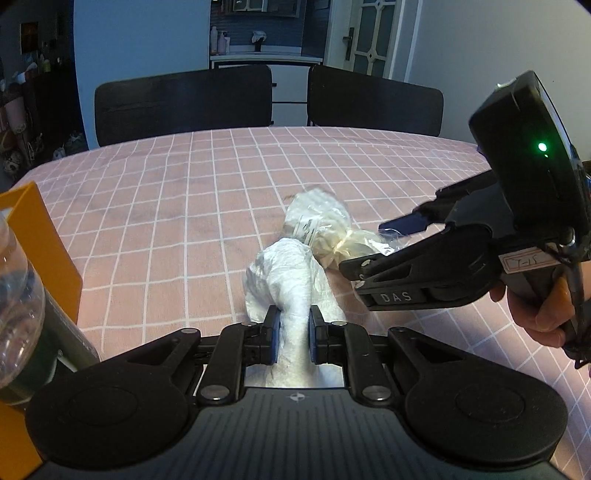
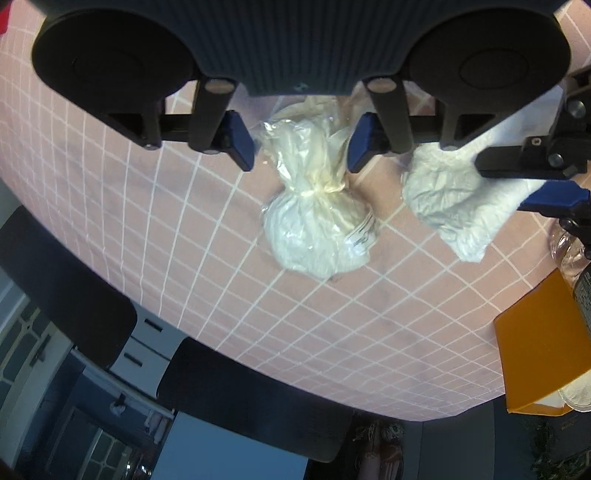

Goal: Organize soft objects
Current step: 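Carry the tissue with the left tool while the right tool carries the bundle to the box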

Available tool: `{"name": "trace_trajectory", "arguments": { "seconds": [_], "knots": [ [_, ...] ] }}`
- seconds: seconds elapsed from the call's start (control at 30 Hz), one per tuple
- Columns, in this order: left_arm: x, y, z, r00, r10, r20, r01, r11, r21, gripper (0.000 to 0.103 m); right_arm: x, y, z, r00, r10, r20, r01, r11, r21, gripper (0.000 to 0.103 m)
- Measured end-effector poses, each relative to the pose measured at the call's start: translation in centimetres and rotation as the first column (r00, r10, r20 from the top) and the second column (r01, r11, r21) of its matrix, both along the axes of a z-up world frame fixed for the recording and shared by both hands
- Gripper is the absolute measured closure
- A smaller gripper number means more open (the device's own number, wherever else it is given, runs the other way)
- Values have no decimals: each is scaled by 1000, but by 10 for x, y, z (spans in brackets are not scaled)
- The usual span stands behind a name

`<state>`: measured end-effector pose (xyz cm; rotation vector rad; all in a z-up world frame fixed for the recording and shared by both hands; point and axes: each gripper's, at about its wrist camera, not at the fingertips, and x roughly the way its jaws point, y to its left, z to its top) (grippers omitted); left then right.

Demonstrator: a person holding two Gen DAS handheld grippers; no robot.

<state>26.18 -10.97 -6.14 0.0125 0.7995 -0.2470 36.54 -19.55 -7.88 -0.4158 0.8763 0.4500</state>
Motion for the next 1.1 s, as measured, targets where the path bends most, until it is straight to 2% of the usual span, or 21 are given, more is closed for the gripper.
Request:
{"name": "trace_trajectory", "arguments": {
  "seconds": [0.03,0.23,0.57,0.63,0.77,0.9,1.1],
  "knots": [
    [0,0,-1,1000,1,-4,-1,1000,-4,87,-1,0,-2,1000,-2,-9,2,1000,-7,61],
    [-6,-1,-1,1000,-14,-3,14,1000,-16,87,-11,1,1,1000,-22,-5,22,1000,-20,70],
    [-52,2,26,996,-73,59,81,988,-129,87,-49,-15,35,993,-122,-9,122,992,15,70],
    [-67,3,35,992,-103,73,114,979,-167,87,-65,-18,43,993,-118,1,118,993,23,70],
    [-98,4,55,980,-150,134,171,971,-165,87,-99,-19,58,995,-97,7,97,995,29,70],
    [-125,13,71,971,-194,138,222,949,-223,87,-133,-18,70,998,-64,20,63,997,44,70],
    [-161,31,89,958,-228,172,259,949,-182,87,-181,-14,82,999,-18,34,17,999,46,70]
  ]
}}
